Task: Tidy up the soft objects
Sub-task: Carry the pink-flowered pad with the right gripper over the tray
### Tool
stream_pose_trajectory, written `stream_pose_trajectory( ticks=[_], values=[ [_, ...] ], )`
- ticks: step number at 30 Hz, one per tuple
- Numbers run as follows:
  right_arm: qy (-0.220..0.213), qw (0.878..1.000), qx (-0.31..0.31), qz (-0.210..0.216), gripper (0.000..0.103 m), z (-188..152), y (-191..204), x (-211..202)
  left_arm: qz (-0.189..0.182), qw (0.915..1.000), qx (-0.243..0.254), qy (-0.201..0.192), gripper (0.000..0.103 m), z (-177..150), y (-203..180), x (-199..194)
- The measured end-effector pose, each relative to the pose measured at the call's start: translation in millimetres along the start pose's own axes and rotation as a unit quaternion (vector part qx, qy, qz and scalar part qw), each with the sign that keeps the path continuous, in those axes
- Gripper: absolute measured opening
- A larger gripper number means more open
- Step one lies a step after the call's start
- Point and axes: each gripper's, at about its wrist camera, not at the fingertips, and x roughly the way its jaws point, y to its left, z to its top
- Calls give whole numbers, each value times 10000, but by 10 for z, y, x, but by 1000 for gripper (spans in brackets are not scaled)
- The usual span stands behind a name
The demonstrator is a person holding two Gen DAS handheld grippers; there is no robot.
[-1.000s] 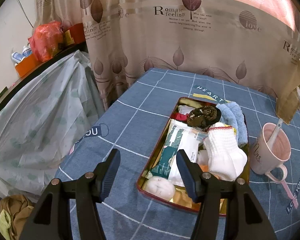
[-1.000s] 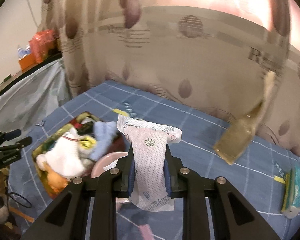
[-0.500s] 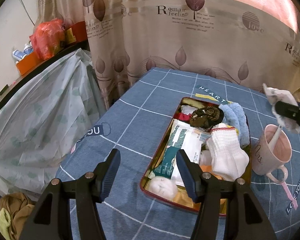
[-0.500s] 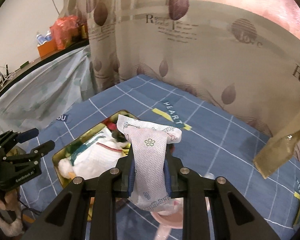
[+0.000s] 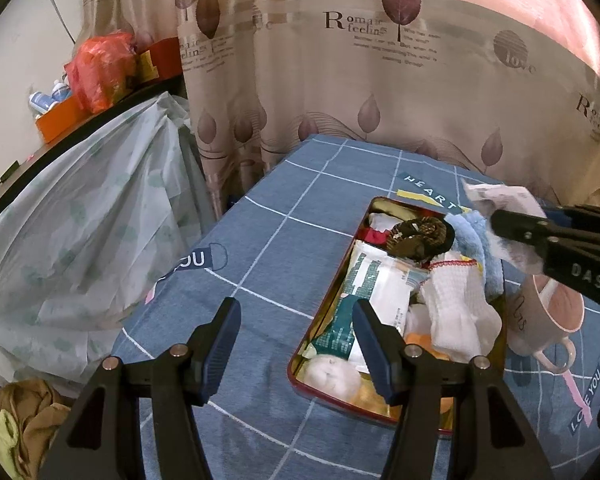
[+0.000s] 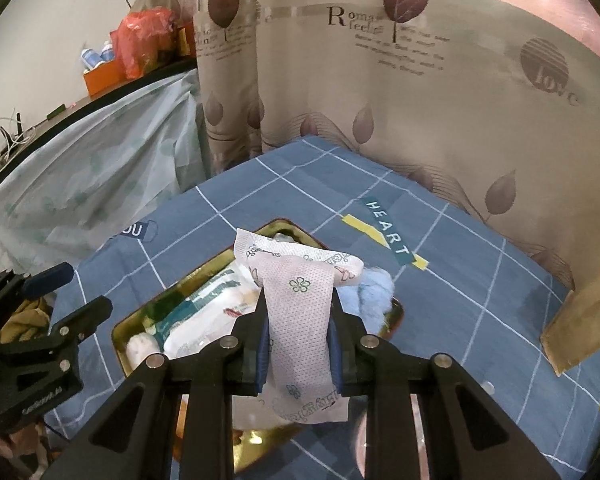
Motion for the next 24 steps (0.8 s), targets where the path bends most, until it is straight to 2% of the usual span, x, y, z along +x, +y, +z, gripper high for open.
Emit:
stream_pose_trajectory(
  ticks=[24],
  values=[
    [512,9986,-32,106,23,133,331,811,-4,9993,-366,117,59,45,214,29]
  ],
)
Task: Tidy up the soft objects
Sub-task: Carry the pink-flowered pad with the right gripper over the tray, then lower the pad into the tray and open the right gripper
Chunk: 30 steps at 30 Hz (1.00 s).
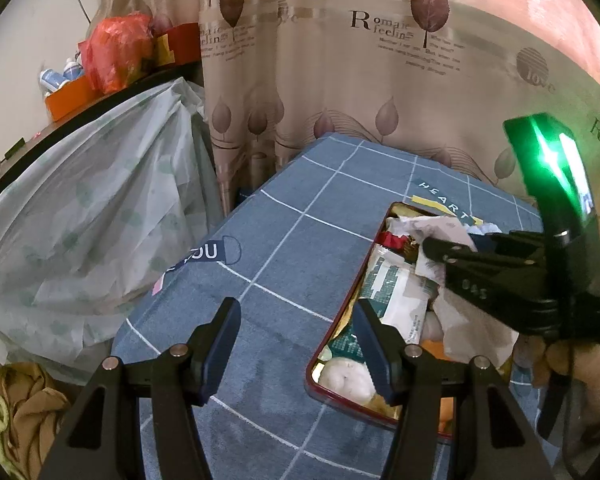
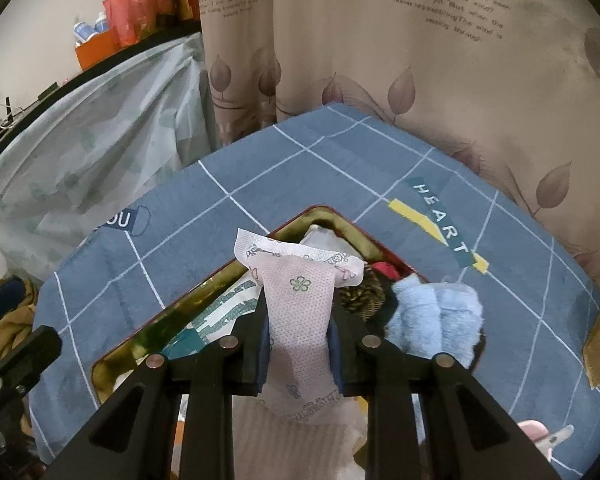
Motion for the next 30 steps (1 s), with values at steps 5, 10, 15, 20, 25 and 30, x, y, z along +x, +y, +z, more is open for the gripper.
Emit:
stream_pose_trajectory(
  ticks=[5,10,15,20,25,30],
  values=[
    [66,10000,-32,3,26,-25,35,100,4,10000,-2,28,59,3,9,20],
    [42,10000,-87,-23,30,-45,58,123,0,10000,-10,40,59,-1,7,23],
    [-24,10000,-80,-31,45,-53,74,90,1,10000,-5,50,59,3,5,25],
    [-166,9998,-60,-5,68,-53,108,-24,11,10000,3,42,59,-4,-5,30],
    [-344,9994,-60,-31,81,-46,142,-197,-6,10000,12,13,61,-3,-15,14],
    [-427,9991,-11,-84,86,-63,121,-383,-12,10000,46,-32,63,1,-35,-16]
  ],
)
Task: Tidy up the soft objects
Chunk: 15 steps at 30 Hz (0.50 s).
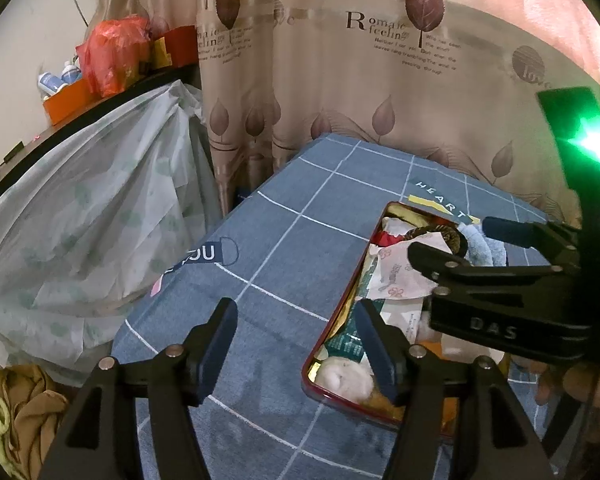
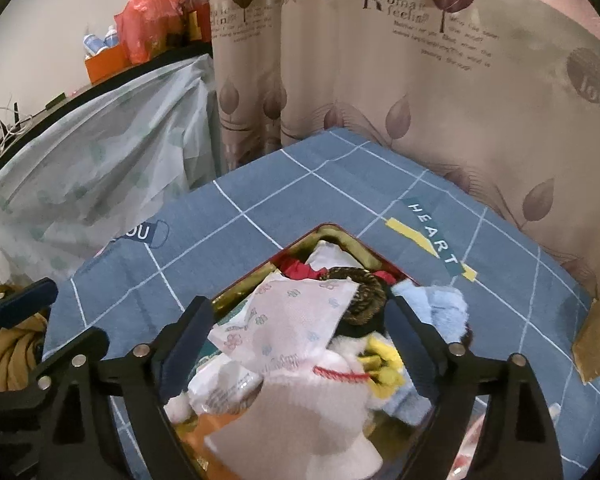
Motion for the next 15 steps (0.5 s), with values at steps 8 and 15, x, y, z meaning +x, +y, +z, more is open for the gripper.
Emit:
stream_pose_trajectory(
  ticks=[8,15],
  values=[
    [-20,9999,92,-114,91,-174,-118,-342,29,10000,23,18,63,-21,-20,13],
    [-46,9995,208,-232,96,-470,-264,-672,-7,9999,80,61,63,-31,-86,-7]
  ],
)
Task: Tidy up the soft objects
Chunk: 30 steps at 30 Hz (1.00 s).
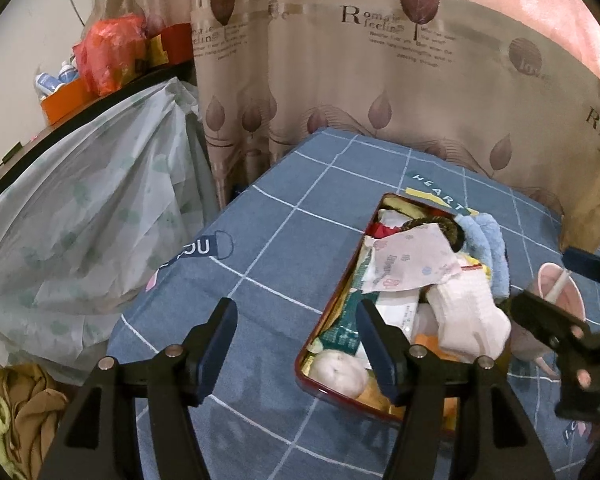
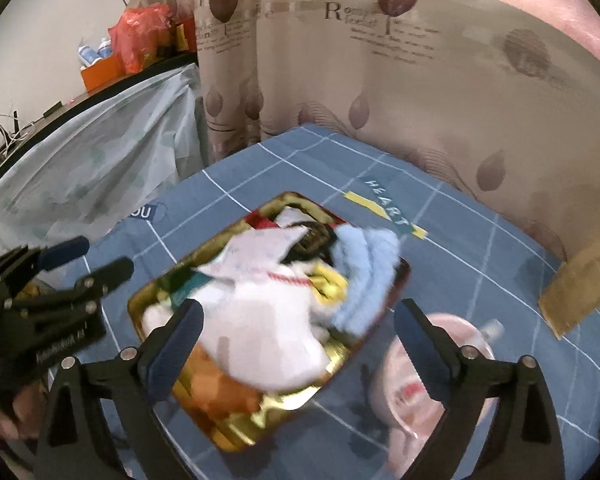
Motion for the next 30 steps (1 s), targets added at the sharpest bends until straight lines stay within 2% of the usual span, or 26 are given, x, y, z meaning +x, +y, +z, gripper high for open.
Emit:
stream_pose_trajectory(
  ticks=[7,16,30],
  values=[
    [-81,9997,136,-167,99,-268,-107,-291,-88,9995,305,26,63,-72,-161,-52],
    [-214,9982,257,-504,99,-586,-28,-529,-335,9979,560,-6,63,-176,-364,-137],
    [-68,9965,525,-643,100,-822,-53,-438,-448,9963,726,34,63,-257,-503,-156]
  ],
)
